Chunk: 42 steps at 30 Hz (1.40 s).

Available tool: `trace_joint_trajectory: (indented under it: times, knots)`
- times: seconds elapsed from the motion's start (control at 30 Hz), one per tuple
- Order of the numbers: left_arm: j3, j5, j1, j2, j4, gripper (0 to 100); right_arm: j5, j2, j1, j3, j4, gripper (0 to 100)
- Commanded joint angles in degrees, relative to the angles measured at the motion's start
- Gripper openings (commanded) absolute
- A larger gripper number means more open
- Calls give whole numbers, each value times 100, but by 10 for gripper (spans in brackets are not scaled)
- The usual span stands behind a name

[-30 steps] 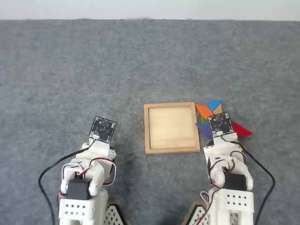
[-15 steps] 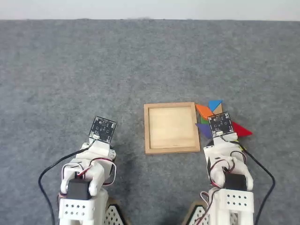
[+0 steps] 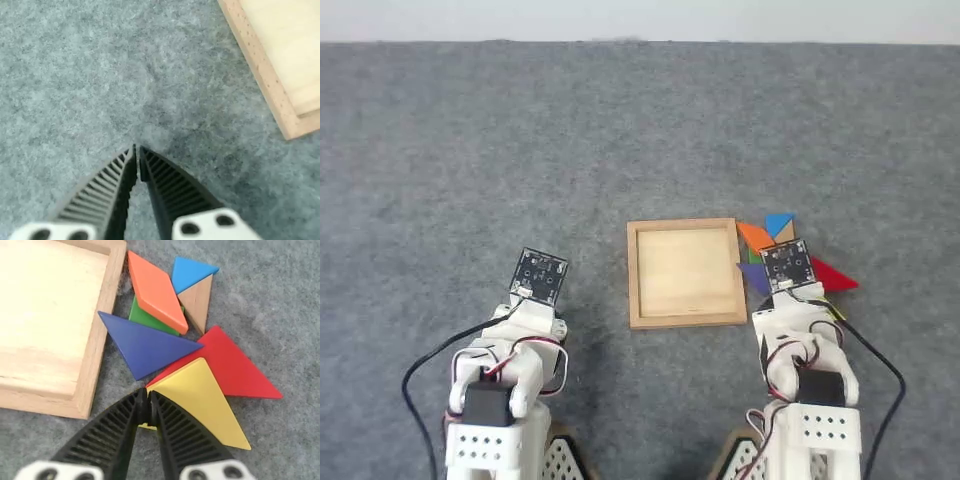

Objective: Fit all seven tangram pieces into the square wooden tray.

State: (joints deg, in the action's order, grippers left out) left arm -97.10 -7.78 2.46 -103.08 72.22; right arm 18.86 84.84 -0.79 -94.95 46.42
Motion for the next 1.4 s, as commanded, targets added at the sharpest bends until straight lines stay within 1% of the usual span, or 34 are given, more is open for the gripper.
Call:
trace_joint_trajectory:
  times: [0.0,0.1,0.2,0.33,0.47,0.53,0.63,0.7,0.73,0.8,0.9,0.97,1.03,1.1,1.37]
  knots:
    - [66,44,26,-141,26,13,-35,-84,31,1090,295,16]
    - [66,44,26,-141,26,13,-53,-171,31,2215,848,16]
    - [66,44,26,-141,26,13,-26,-866,31,3147,1332,17]
    - [66,44,26,-141,26,13,-88,-2747,40,4026,1385,17]
    - [66,44,26,-141,26,13,-607,-4716,48,4888,1446,22]
    - [66,44,26,-141,26,13,-651,-5508,48,5116,1429,63]
    - [66,44,26,-141,26,13,-809,-6431,48,5213,1385,164]
    - [66,44,26,-141,26,13,-1240,-6835,57,5231,1376,214]
    - [66,44,26,-141,26,13,-1503,-6976,57,5240,1376,222]
    - [66,44,26,-141,26,13,-2171,-7178,4,5319,1332,223]
    - [66,44,26,-141,26,13,-3411,-7389,-57,5442,1314,225]
    - [66,44,26,-141,26,13,-4009,-7495,-48,5512,1332,227]
    - [66,44,26,-141,26,13,-4431,-7635,-48,5565,1332,227]
    - [66,44,26,-141,26,13,-4659,-7829,-48,5591,1332,227]
    - [66,44,26,-141,26,13,-4712,-8312,-57,5591,1464,227]
